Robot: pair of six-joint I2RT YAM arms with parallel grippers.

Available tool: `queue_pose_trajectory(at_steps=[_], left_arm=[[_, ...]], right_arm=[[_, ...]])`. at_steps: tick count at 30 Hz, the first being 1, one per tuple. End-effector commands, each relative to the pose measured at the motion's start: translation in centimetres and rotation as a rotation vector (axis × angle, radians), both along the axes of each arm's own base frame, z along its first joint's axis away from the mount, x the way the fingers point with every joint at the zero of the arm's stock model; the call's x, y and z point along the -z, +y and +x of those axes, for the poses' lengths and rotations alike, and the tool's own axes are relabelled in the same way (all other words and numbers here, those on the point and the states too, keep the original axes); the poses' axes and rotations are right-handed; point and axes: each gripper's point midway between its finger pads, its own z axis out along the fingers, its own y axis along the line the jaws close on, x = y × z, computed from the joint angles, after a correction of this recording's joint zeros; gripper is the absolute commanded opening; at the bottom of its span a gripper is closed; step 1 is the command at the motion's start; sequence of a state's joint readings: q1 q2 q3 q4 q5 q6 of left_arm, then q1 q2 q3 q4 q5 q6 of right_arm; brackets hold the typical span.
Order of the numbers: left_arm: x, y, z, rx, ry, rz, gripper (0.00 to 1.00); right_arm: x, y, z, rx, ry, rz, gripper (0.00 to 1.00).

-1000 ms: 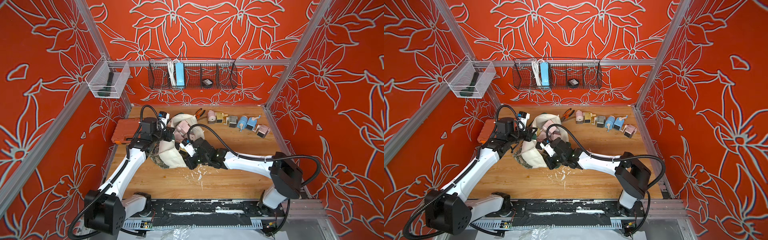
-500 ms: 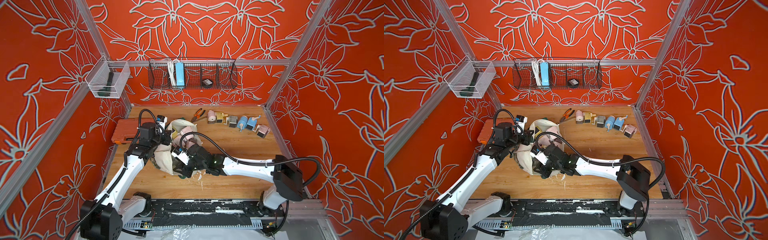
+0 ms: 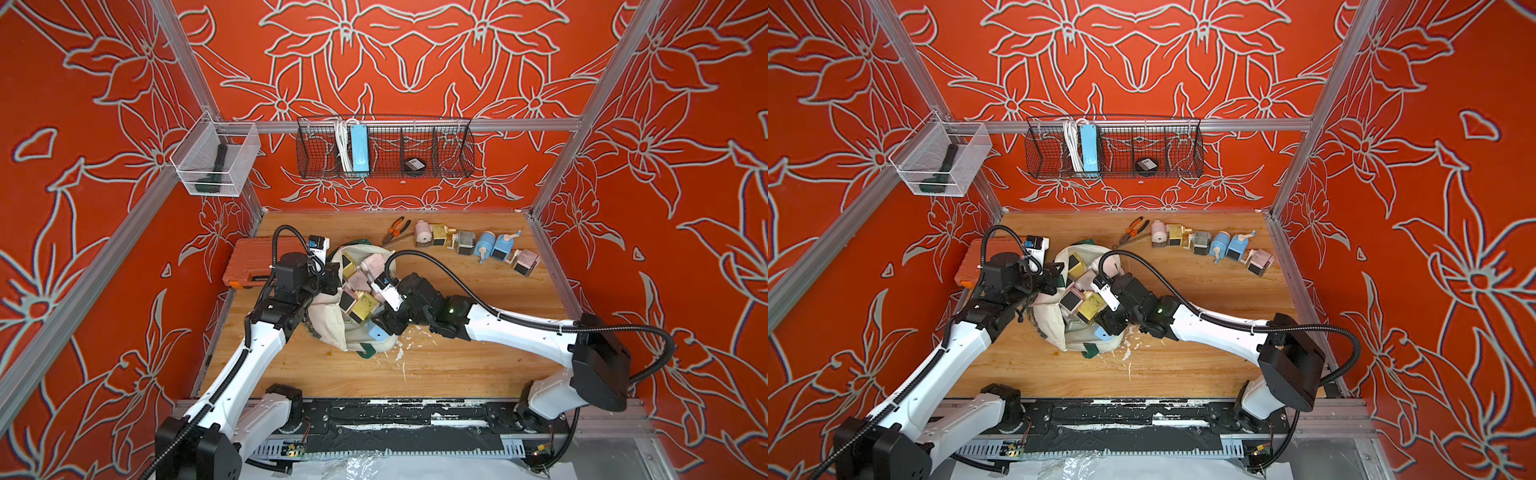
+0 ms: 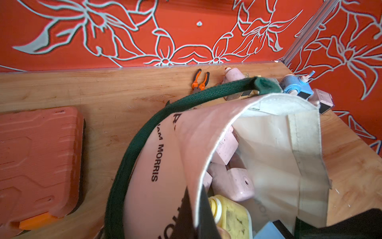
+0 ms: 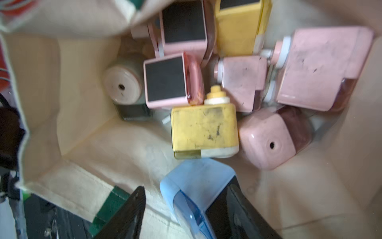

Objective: Take out the pencil sharpeners from the tote bags
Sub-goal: Pick up the pencil sharpener from the canvas bag.

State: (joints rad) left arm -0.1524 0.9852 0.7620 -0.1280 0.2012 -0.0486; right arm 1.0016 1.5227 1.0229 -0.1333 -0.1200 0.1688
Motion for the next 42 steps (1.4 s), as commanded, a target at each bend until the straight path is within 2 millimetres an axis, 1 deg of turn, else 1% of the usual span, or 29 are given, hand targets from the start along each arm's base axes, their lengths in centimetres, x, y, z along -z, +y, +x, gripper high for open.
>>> queue_pose_trajectory(at_steps=[1, 3, 5, 7, 8, 9, 11, 12, 13, 14, 16, 17, 18, 20, 22, 27, 29, 35, 38, 42], left_arm=[[-1.1, 0.4, 0.1, -0.025, -0.04, 0.002, 0.0], [-0.9, 0.3, 0.1, -0.024, -0.035, 0.002, 0.0], [-0.9, 0.2, 0.1, -0.02, -0.032, -0.001, 0.0], [-0.9, 0.4, 0.2, -0.032, -0.03, -0.002, 0.0], [-0.9, 0.4, 0.2, -0.034, -0.031, -0.003, 0.0], [-0.9, 0.4, 0.2, -0.036, -0.03, -0.005, 0.0], [-0.9, 0.2, 0.2, -0.028, -0.027, -0.013, 0.0], [-0.9, 0.1, 0.1, -0.025, -0.024, -0.015, 0.0], [-0.8, 0.0, 0.1, -0.021, -0.023, -0.015, 0.0], [-0.8, -0.1, 0.1, -0.021, -0.023, -0.015, 0.0], [-1.0, -0.1, 0.0, -0.021, -0.029, -0.015, 0.0], [-1.1, -0.1, 0.0, -0.02, -0.03, -0.016, 0.0], [-1.0, -0.1, 0.0, -0.02, -0.03, -0.015, 0.0], [-1.0, -0.2, -0.1, -0.015, -0.029, -0.013, 0.0], [-0.9, -0.2, -0.1, -0.013, -0.027, -0.011, 0.0], [-0.9, -0.4, -0.2, -0.009, -0.029, 0.0, 0.0], [-0.9, -0.4, -0.2, -0.011, -0.032, 0.003, 0.0], [-0.7, -0.6, -0.2, -0.006, -0.024, 0.007, 0.0], [-0.7, -0.7, -0.2, -0.002, -0.024, 0.007, 0.0], [-0.7, -0.9, -0.3, 0.003, -0.024, 0.012, 0.0]], right_arm=[[0.6, -0.7, -1.6, -0.093, -0.046, -0.081, 0.67], [0.0, -0.9, -1.8, -0.128, -0.103, -0.117, 0.67], [-1.1, -0.9, -1.9, -0.157, -0.169, -0.107, 0.68], [-1.6, -0.8, -2.1, -0.207, -0.232, -0.09, 0.7], [-1.8, -0.8, -2.0, -0.206, -0.247, -0.092, 0.71], [-2.2, -1.1, -1.4, -0.153, -0.241, -0.096, 0.73], [-3.0, -1.7, -0.4, 0.005, -0.155, -0.093, 0.74], [-3.1, -1.8, -0.3, 0.074, -0.088, -0.075, 0.74], [-3.0, -1.5, -0.9, 0.12, 0.02, -0.037, 0.73], [-2.9, -1.1, -1.5, 0.129, 0.088, -0.011, 0.71], [-2.2, -0.3, -2.7, 0.19, 0.251, 0.049, 0.68], [-1.9, -0.2, -3.0, 0.216, 0.293, 0.067, 0.68], [-1.3, -0.5, -2.8, 0.275, 0.318, 0.069, 0.67], [-0.2, -1.4, -2.1, 0.381, 0.336, 0.059, 0.68], [0.5, -1.9, -1.9, 0.42, 0.339, 0.045, 0.69], [1.5, -3.0, -0.9, 0.521, 0.335, 0.007, 0.71], [1.8, -3.2, -0.7, 0.545, 0.349, 0.006, 0.72], [3.6, -3.3, -0.4, 0.594, 0.397, -0.031, 0.72], [4.5, -2.9, -0.1, 0.609, 0.447, -0.007, 0.72], [5.5, -3.1, 0.1, 0.643, 0.482, -0.009, 0.72]])
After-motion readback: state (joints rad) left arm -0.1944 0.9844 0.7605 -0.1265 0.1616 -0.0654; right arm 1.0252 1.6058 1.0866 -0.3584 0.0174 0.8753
